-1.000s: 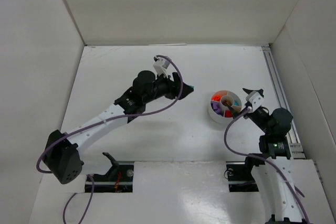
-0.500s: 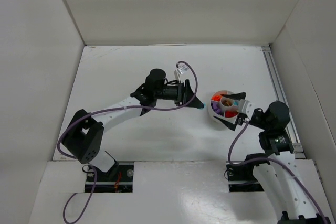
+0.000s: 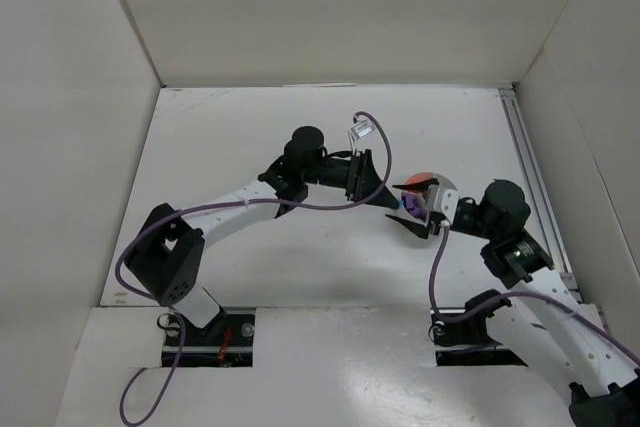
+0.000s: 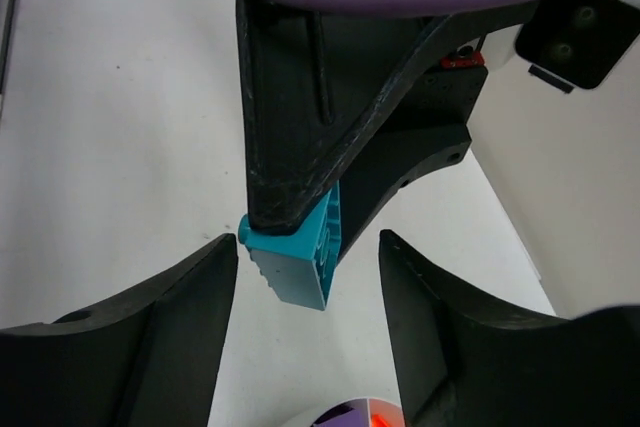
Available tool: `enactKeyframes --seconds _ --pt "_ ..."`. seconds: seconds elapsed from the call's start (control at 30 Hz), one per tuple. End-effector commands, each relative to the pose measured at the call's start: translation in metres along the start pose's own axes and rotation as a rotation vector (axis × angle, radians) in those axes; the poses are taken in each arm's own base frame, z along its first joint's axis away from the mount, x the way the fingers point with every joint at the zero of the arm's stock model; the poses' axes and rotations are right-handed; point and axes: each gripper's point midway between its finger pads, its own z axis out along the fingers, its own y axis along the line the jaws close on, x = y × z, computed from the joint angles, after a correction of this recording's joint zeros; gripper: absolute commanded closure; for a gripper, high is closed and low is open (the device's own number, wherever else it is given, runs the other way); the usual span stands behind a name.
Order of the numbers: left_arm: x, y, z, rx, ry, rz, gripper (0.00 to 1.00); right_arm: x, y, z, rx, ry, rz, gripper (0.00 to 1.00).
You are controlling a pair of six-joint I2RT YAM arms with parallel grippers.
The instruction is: Sort the legos into containers by color
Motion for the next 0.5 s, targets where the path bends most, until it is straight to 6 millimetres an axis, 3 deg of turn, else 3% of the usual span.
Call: enactKeyframes --seconds 0.0,0.23,0.37,0.47 --pt "-0.012 -0.021 0.002 0.066 -0.003 0.080 0.58 -0.033 -0.026 -0.002 0.105 -0.043 -0.079 0.37" --pt "-0.011 -0.011 0.006 0.061 0.013 0.061 0.58 -0.040 -0.020 0.001 0.077 -0.074 -0.070 0.55" --pt "-0.014 -0.014 0.006 0.066 0.010 0.081 0.58 -0.032 -0.016 0.007 0.043 -0.064 -0.047 0.80" --pt "-0.014 -0.019 0.004 0.072 0.005 0.101 0.51 -0.030 -0.020 0.006 0.064 -0.053 -0.055 0.87"
